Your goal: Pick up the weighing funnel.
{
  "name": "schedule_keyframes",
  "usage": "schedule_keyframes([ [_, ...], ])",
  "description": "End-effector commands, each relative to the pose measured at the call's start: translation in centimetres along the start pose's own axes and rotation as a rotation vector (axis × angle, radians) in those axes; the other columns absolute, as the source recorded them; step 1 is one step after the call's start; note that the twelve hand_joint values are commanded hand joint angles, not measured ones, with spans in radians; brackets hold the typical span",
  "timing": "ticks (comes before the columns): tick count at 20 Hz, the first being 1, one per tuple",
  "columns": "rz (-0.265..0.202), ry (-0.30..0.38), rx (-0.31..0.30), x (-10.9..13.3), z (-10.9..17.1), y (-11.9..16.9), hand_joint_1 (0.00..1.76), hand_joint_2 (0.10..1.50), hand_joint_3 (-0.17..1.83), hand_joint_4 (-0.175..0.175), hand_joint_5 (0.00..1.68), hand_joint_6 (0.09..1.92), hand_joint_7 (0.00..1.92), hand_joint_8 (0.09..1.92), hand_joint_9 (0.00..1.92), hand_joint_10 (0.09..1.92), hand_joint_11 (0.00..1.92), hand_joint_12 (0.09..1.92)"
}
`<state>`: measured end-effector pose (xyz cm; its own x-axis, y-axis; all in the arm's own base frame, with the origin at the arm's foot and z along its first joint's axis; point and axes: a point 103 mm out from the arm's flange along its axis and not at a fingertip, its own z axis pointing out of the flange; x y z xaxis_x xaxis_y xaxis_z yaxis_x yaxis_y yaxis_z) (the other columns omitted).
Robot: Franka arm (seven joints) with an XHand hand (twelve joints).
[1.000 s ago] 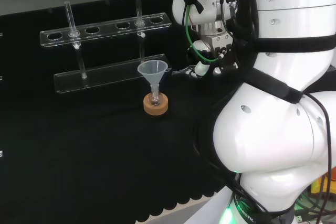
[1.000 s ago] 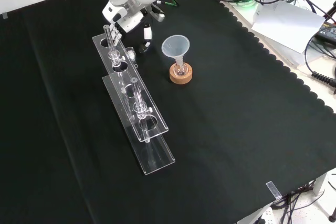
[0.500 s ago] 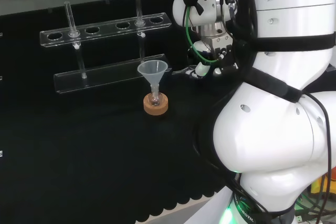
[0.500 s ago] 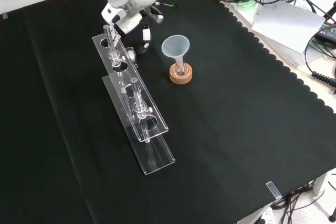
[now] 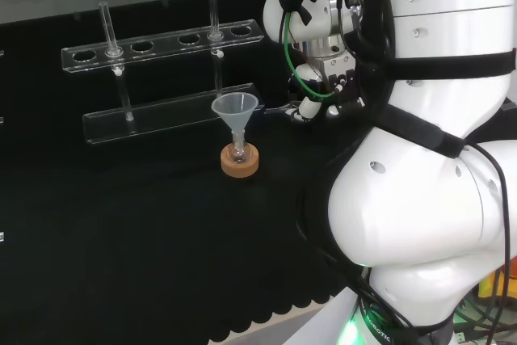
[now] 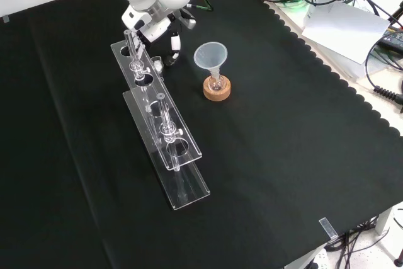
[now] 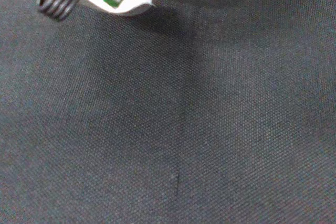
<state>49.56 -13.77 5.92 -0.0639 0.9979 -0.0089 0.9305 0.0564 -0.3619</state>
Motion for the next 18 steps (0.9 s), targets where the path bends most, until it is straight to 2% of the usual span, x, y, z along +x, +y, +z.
schedule_keyframes([
  [1,-0.004,-0.012,-0.003,0.19,0.02,0.04,0.98,0.6,0.7,0.008,0.67,0.98,0.31,0.71,0.58,0.6,0.36,1.33],
  [9,0.002,-0.031,0.011,-0.06,0.15,0.1,0.99,0.6,0.71,0.004,0.64,0.98,0.31,0.71,0.58,0.6,0.36,1.33],
  [18,0.001,-0.023,0.021,-0.09,0.27,0.22,0.99,0.6,0.71,0.004,0.64,0.99,0.3,0.7,0.58,0.6,0.35,1.33],
])
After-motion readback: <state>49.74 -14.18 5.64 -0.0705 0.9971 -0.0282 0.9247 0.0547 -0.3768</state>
